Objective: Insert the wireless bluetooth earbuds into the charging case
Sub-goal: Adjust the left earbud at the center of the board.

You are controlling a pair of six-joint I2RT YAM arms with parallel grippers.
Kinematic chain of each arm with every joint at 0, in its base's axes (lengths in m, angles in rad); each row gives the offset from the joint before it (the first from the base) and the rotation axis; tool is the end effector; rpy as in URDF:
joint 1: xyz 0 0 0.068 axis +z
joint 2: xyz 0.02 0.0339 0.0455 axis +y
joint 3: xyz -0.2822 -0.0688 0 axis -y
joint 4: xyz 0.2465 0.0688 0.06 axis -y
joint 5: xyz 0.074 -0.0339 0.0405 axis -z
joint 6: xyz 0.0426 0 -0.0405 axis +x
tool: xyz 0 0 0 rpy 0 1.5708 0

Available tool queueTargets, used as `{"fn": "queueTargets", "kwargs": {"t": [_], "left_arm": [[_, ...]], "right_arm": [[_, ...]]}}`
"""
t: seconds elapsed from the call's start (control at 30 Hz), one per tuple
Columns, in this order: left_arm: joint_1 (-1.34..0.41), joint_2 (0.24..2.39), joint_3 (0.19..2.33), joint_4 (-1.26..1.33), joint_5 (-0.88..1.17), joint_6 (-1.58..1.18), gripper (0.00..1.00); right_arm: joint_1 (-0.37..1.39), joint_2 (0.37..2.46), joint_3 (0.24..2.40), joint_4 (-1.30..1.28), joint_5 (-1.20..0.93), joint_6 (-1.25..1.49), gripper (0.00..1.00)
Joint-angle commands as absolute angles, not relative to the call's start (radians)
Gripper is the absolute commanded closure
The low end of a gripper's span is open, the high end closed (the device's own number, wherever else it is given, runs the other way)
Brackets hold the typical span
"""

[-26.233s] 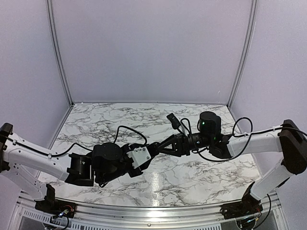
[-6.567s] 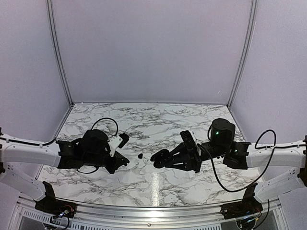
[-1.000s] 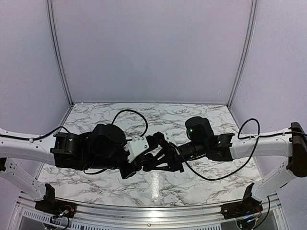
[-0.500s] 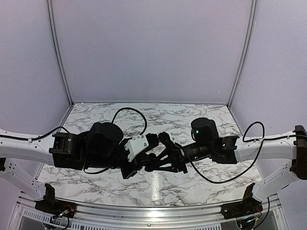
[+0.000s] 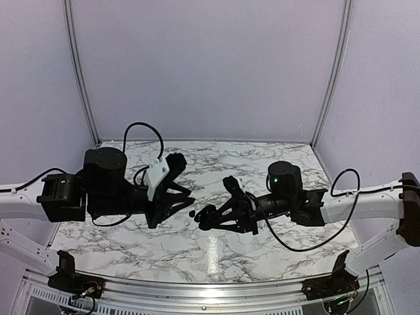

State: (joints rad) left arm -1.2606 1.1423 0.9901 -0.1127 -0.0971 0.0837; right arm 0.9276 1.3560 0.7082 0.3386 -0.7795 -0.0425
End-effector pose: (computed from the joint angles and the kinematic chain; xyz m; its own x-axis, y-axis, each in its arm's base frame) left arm 0.0857 -0.2538 0.3616 -0.0028 0.2813 -0.9596 0.9227 0.3707 0.1060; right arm 0.1512 0.2516 0.2566 -0.1411 -0.2386 -0.9608 -0.9776 -0.1195 0.1732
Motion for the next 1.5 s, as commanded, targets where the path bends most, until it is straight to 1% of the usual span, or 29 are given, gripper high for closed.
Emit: {"fn": "queueTargets", "kwargs": {"t": [0.0,0.13,0.3,0.5,0.67,0.73,0.8,1.03,1.2,1.27,1.4,1.47], "left_arm": [[-1.124,1.069,0.878,-0.017,-0.033,-0.036,0.76],[-1.003,1.095,0.777,0.087,-0.031,-0.134,0.74],[-0.882,1.271,0.739,0.174,-0.044,-0.298,0.78],[-0.870,1.496,0.786,0.202,-0.043,-0.351,0.78],[-0.869,1.585,0.809,0.209,-0.029,-0.358,0.78],[-0.869,1.592,0.802,0.228,-0.005,-0.321,0.78],[-0.869,1.586,0.782,0.265,0.039,-0.281,0.76],[-0.858,1.573,0.760,0.286,0.257,0.061,0.56],[-0.825,1.600,0.784,0.283,0.321,0.225,0.50],[-0.803,1.640,0.825,0.253,0.340,0.267,0.48],[-0.762,1.728,0.919,0.131,0.402,0.396,0.46],[-0.751,1.776,0.963,0.075,0.428,0.456,0.42]], "right_arm": [[0.846,1.349,0.672,0.460,-0.824,0.050,1.00],[0.787,1.330,0.656,0.481,-0.822,0.079,1.00],[0.747,1.298,0.639,0.482,-0.829,0.094,1.00],[0.730,1.229,0.597,0.489,-0.871,0.055,1.00],[0.731,1.168,0.558,0.546,-0.899,0.045,1.00],[0.732,1.156,0.555,0.546,-0.908,0.038,1.00],[0.732,1.151,0.550,0.549,-0.918,0.038,1.00],[0.733,1.154,0.537,0.561,-0.925,0.049,1.00],[0.733,1.156,0.538,0.566,-0.927,0.056,1.00],[0.732,1.149,0.538,0.559,-0.927,0.053,1.00],[0.732,1.147,0.536,0.563,-0.934,0.056,1.00],[0.733,1.149,0.534,0.569,-0.937,0.061,1.00]]}}
